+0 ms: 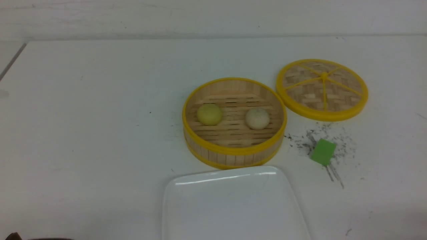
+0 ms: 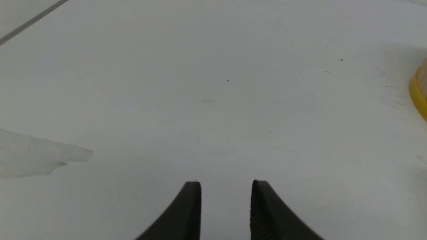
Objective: Put the steamed buns into the plate on the white tablecloth.
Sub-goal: 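Reach toward a bun in the bamboo steamer with the right gripper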
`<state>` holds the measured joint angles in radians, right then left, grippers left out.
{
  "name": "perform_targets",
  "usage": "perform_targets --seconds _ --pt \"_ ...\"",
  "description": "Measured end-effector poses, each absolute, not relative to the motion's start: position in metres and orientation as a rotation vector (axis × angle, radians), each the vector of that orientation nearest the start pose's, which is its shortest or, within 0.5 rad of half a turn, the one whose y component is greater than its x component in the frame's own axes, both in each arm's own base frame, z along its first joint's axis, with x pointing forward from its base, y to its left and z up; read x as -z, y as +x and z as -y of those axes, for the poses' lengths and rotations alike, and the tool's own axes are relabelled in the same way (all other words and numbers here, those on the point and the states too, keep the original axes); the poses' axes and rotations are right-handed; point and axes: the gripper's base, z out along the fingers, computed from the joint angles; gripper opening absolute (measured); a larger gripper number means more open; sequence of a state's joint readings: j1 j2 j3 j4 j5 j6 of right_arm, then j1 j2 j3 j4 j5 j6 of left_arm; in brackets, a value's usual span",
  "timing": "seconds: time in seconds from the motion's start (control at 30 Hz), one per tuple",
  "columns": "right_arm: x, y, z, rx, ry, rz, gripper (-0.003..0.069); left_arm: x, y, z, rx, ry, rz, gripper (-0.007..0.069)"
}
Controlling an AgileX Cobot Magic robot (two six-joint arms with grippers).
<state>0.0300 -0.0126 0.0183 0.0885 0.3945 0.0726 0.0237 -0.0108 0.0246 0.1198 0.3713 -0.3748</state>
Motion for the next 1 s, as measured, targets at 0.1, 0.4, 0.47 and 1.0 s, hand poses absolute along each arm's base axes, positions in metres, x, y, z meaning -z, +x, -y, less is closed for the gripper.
perform_targets --seconds 0.1,0.4,0.47,1.0 --pt "-0.173 0.052 -0.012 -0.482 0.370 -1.852 0.0240 -0.172 0.053 0.001 0.410 -0.555 -1.803 0.0241" --pt "-0.181 0.051 -0.023 -1.026 0.820 -1.705 0.0240 -0.174 0.053 0.011 0.986 -1.111 -1.621 0.0241" --pt "-0.181 0.051 -0.023 -1.040 0.830 -1.698 0.0240 -0.174 0.053 0.012 0.998 -1.121 -1.614 0.0239" --pt "-0.304 0.069 -0.013 -0.307 0.177 -2.103 -0.0013 -0.292 0.061 0.029 0.690 -0.426 -2.122 0.0002"
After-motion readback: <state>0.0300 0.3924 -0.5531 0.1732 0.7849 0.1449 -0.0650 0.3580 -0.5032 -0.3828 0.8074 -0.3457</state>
